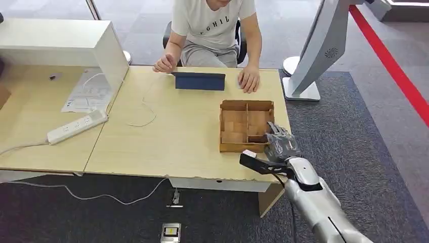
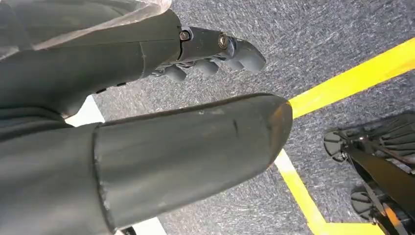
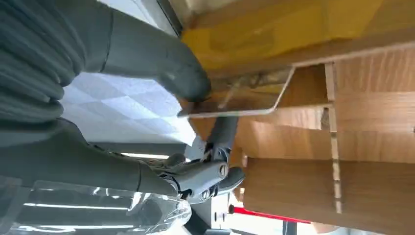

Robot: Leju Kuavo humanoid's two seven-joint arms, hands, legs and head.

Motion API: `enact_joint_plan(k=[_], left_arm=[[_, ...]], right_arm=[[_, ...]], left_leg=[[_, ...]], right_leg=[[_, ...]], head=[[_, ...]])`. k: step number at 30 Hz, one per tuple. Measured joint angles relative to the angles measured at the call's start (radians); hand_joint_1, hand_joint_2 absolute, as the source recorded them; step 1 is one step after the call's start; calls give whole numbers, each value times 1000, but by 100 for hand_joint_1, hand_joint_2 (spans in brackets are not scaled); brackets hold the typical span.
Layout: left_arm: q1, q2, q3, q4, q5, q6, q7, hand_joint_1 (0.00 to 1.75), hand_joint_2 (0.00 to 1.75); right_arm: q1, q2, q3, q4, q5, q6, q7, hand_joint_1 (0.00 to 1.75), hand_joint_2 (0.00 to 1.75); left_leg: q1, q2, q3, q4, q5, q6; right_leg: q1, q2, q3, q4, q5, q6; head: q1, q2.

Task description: Pass the card to the sensor for recognition and then transmit it.

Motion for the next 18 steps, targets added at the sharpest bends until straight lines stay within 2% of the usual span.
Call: enact_joint_plan(k=[18], left_arm=[[0, 6, 0, 0, -3, -10, -2, 0, 0]], right_arm=[[0, -2, 0, 0, -17, 17, 0, 175, 175]], left_leg=[[0, 0, 1, 0, 0, 0]], right_leg=[[0, 0, 1, 0, 0, 0]], head=[[0, 0]])
